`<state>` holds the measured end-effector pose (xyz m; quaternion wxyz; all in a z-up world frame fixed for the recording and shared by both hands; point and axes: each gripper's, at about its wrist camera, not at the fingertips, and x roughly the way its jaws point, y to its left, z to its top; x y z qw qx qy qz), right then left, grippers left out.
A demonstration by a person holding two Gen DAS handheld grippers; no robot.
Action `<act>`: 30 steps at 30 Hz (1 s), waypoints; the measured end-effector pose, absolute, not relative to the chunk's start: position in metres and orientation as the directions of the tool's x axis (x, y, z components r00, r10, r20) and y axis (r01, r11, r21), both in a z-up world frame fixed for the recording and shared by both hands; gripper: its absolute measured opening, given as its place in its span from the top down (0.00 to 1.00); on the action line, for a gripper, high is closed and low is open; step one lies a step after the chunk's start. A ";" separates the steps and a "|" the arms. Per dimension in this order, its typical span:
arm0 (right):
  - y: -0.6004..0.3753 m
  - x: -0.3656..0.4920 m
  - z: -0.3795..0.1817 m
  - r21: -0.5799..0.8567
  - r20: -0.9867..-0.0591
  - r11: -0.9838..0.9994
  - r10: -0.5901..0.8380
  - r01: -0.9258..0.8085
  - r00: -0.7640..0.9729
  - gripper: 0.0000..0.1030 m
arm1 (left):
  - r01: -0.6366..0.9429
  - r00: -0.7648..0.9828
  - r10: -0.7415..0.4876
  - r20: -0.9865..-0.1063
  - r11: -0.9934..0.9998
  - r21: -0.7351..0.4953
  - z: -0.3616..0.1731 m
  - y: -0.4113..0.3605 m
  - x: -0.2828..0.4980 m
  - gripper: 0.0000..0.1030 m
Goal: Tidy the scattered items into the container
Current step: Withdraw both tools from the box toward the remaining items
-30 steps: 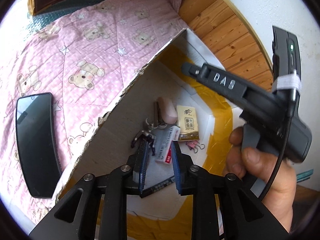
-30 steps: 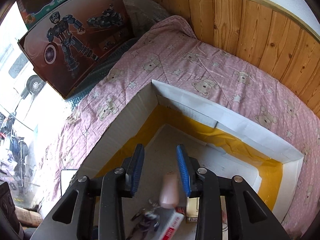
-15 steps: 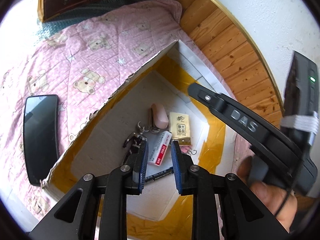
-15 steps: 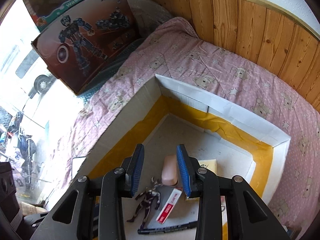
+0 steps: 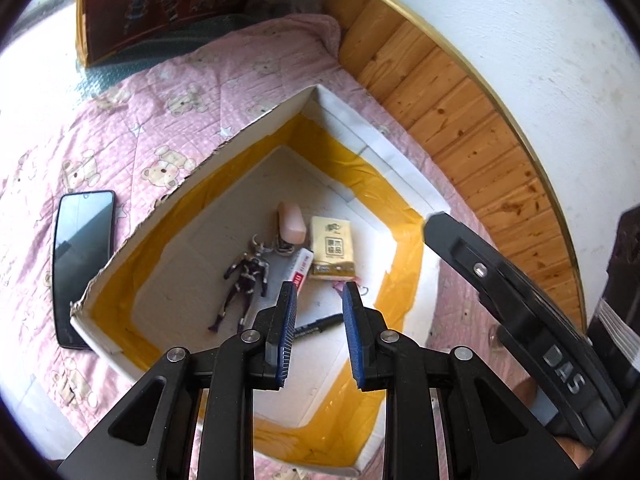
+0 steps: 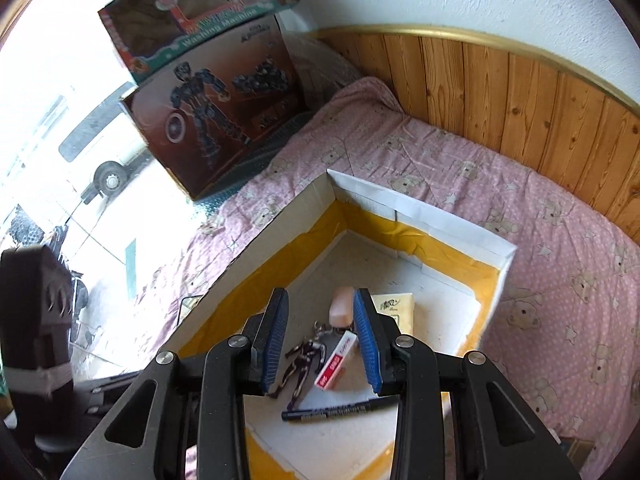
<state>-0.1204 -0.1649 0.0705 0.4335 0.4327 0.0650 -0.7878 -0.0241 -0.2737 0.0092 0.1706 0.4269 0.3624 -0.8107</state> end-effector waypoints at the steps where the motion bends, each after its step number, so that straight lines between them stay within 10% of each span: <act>1: -0.156 -0.117 0.074 0.279 -0.726 -0.609 -0.640 0.743 -0.252 0.65 | 0.585 -0.578 0.026 -0.816 -0.683 -0.437 0.010 -0.271 -0.024 0.76; 30: 0.068 -0.020 0.061 0.376 -0.571 -0.619 -0.741 0.690 -0.353 0.64 | 0.289 -0.585 0.115 -0.803 -0.895 -0.339 0.017 -0.109 -0.027 0.69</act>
